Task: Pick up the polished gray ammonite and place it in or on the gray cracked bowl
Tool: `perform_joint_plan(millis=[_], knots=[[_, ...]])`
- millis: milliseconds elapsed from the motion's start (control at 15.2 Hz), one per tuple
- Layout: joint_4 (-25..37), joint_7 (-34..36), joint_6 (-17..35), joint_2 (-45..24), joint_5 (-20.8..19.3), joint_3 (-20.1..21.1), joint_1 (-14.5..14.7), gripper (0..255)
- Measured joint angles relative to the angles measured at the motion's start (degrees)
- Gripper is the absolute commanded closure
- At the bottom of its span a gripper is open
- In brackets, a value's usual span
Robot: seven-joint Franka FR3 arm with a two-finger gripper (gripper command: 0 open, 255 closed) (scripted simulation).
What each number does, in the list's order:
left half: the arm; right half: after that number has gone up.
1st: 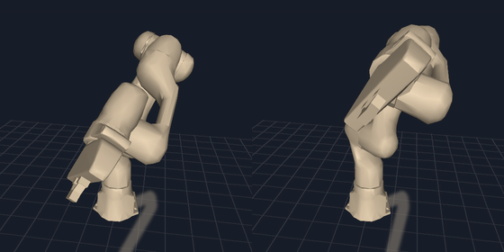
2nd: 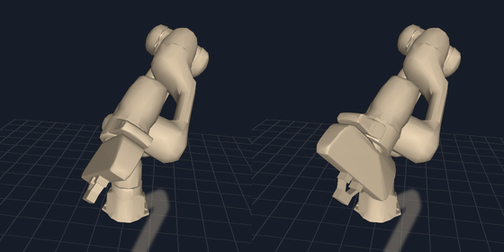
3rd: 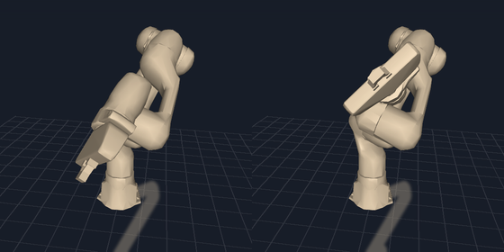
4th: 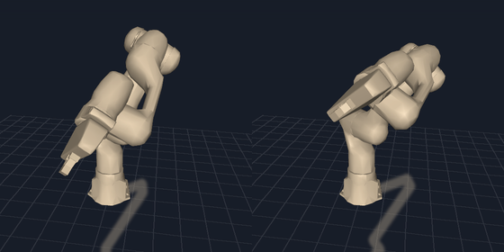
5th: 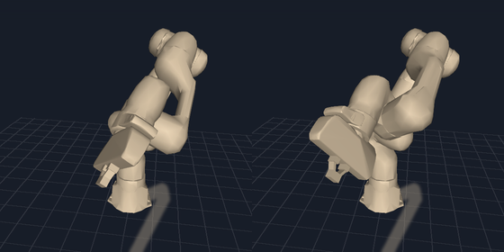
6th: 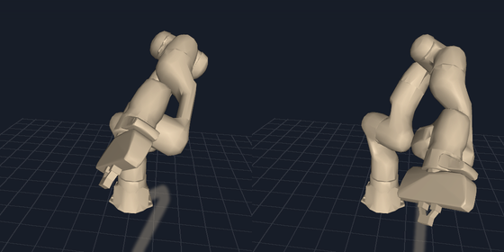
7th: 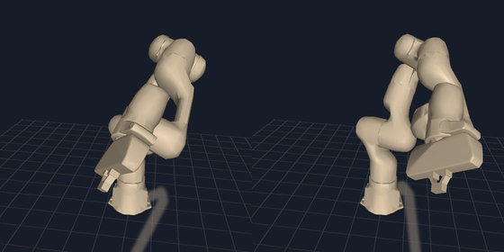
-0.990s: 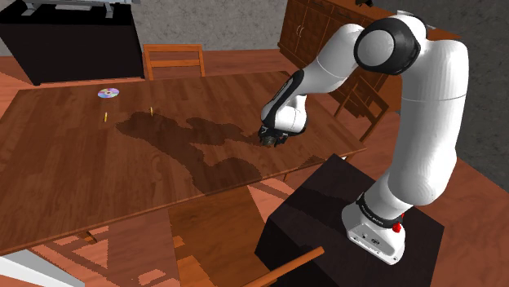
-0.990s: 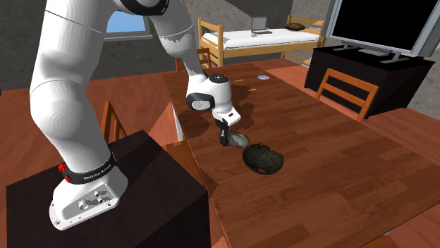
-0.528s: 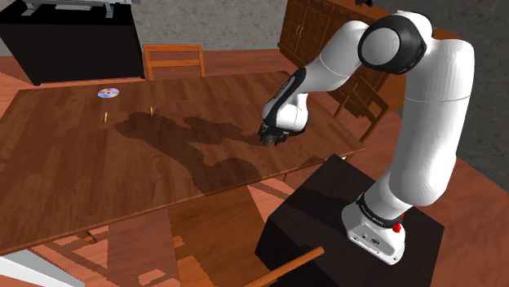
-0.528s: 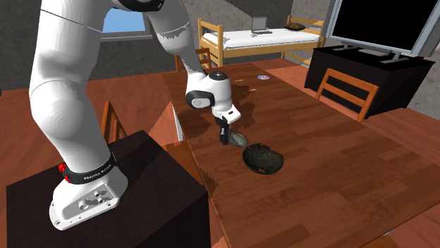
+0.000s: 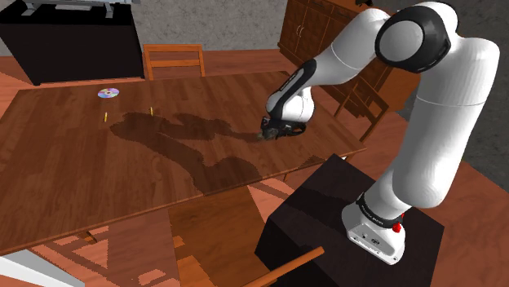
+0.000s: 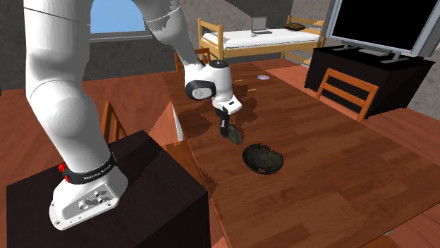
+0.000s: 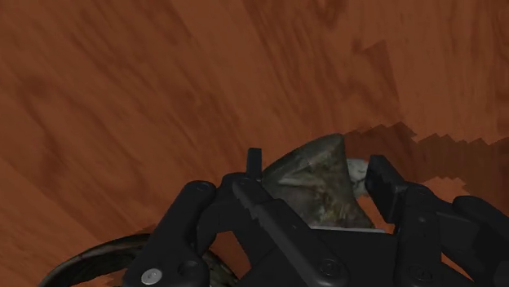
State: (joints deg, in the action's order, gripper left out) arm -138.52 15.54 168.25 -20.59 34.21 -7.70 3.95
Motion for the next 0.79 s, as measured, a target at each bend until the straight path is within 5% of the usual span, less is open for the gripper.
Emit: perform_joint_plan(millis=[792], knots=[[-1.7,9.4,-7.2,9.0,-10.9,-7.9,6.0,255]])
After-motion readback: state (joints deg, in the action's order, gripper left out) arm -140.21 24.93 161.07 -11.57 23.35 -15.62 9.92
